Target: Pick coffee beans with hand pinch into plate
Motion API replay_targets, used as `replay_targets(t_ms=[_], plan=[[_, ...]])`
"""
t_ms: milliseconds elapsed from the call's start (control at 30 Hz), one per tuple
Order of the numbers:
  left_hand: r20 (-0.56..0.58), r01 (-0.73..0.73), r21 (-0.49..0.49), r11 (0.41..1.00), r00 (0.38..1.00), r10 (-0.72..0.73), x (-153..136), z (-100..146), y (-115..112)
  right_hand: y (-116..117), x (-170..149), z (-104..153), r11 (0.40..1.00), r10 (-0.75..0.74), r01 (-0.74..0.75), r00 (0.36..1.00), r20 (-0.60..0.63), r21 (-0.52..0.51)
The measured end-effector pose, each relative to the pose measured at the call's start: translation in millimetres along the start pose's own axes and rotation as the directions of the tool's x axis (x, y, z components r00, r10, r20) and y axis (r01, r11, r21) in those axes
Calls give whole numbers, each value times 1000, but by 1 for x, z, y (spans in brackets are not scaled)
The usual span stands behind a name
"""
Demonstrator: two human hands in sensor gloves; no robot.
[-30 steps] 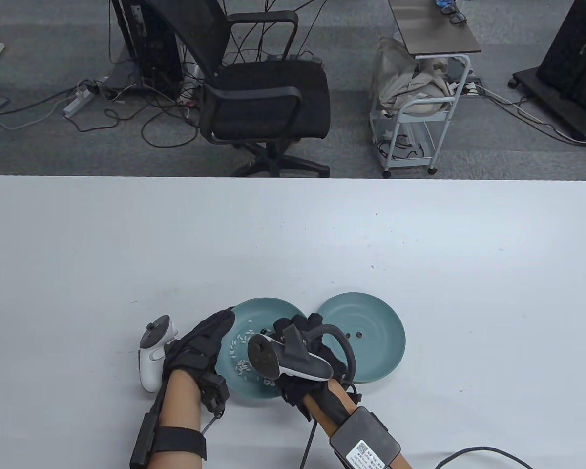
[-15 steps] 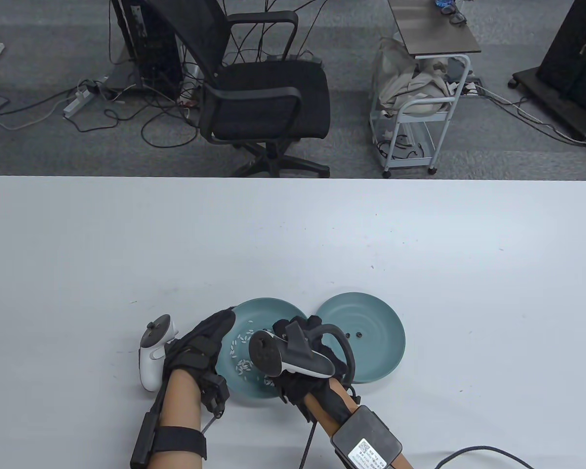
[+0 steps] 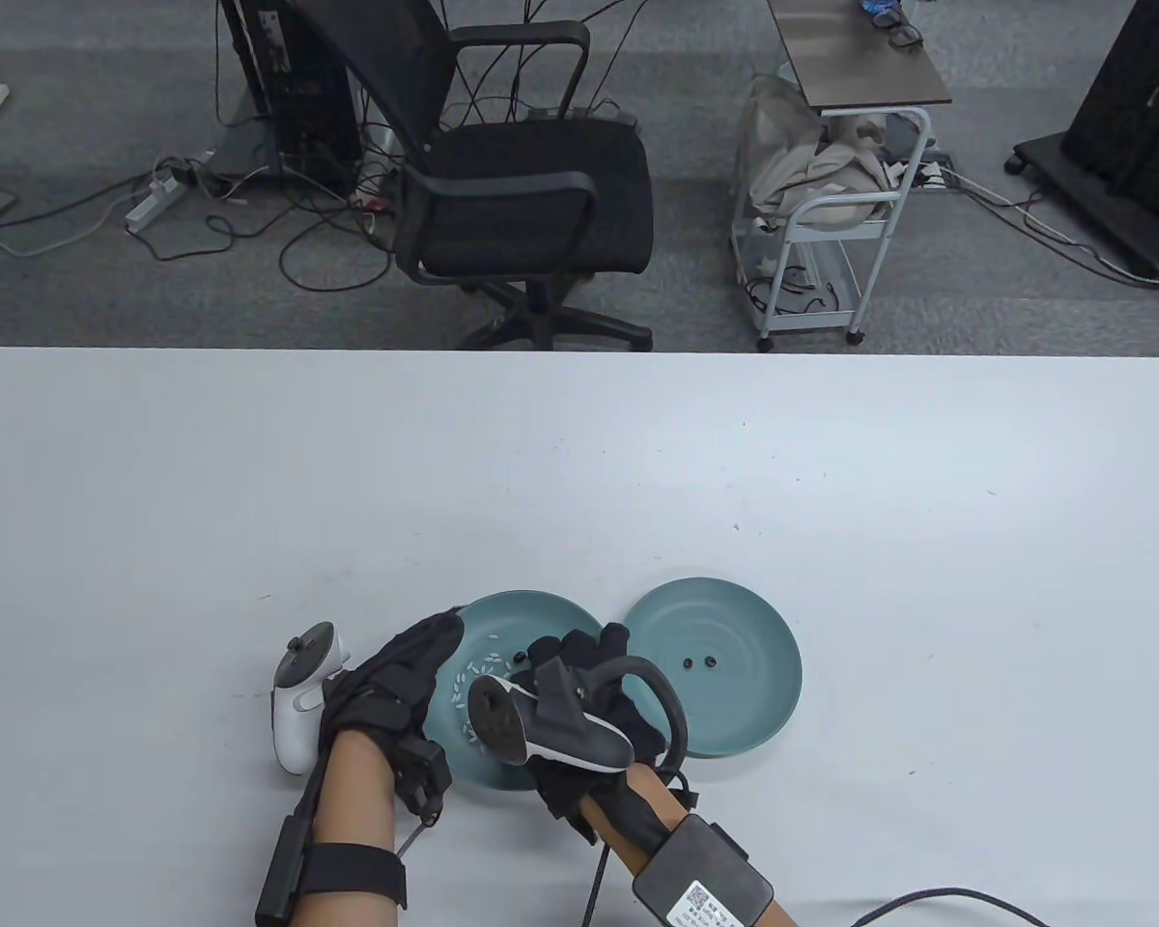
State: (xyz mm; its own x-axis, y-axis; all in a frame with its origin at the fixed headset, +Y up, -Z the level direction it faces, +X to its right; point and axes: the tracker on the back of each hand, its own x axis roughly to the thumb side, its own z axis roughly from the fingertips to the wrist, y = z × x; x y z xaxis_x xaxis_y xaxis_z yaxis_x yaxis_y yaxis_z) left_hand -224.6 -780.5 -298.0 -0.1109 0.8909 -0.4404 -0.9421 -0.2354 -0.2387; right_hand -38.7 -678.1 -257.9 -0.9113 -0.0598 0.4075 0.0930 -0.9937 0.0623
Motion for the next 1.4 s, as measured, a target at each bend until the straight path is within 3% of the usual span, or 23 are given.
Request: replay_targets(t_ms=[567,767,867,1100,1400], plan=[[-5,-1,3,1000,1000,1,-2,-2,-1,3,2,-2,999,28,-24,996,-89,45],[-12,-9,5,1000,1000,9,-3,-2,2,10,5,-5,998,34,-32,999,-37,58],[-16,-18,-1,1000,1000,18,-4,-3,6,10,3,-7,999,-28,28,1000,-2,19],[-28,-11,-27,1000,1000,11,-6,-7,2,12,-13,-9,988,-146,146,989,-6,57],[-37,0,-31,1000,999,-1,-6,-7,3,14,-14,-10,985,-155,152,987,35,82]])
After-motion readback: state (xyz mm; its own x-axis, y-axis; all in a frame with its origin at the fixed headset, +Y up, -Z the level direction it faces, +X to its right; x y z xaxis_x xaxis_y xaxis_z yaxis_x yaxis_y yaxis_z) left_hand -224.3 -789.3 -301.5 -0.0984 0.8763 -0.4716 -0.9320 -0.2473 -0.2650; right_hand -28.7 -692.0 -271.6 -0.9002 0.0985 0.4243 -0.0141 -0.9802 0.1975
